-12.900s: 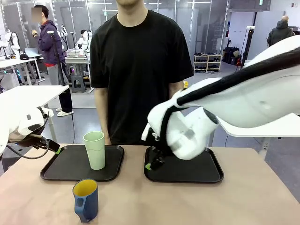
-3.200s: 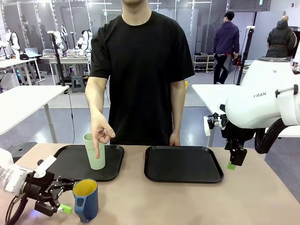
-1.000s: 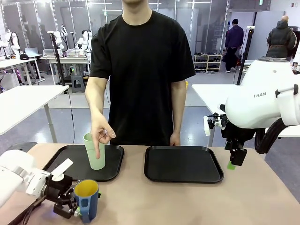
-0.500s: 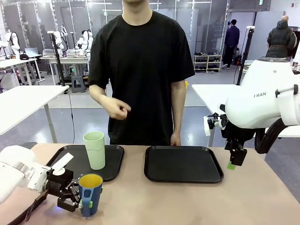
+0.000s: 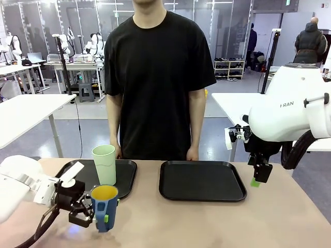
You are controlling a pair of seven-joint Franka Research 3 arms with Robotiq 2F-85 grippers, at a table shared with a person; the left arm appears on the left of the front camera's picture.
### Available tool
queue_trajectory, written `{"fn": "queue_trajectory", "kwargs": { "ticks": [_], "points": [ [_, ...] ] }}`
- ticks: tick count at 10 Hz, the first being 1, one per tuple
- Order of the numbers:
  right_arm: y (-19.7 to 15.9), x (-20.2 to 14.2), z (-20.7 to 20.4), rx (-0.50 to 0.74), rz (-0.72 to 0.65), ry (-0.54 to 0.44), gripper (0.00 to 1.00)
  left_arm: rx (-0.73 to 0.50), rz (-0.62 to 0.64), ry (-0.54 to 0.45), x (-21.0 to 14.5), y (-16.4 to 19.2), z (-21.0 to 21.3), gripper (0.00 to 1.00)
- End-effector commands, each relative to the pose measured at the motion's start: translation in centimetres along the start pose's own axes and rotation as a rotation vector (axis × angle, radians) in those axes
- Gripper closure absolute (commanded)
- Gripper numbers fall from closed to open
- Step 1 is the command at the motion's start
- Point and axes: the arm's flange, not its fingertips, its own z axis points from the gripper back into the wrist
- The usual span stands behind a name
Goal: Sort and store the cups by type.
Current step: Pick up the Handle plastic cup and place it into the empty Flat Tray.
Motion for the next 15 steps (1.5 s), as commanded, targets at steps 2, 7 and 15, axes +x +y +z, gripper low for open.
{"fn": "queue_trajectory", "kwargs": {
  "ticks": [2,7,15],
  "points": [
    [0.0,0.0,0.0,-0.009,-0.011,-0.002,0.00,0.049,-0.014,-0.007,0.3,0.0,-2.5,0.41],
    [0.0,0.0,0.0,-0.009,-0.011,-0.002,0.00,0.023,0.005,-0.017,0.4,-0.1,-1.8,0.41],
    [0.0,0.0,0.0,-0.009,-0.011,-0.002,0.00,0.149,-0.022,-0.087,2.2,4.8,-10.5,0.27]
  ]
}}
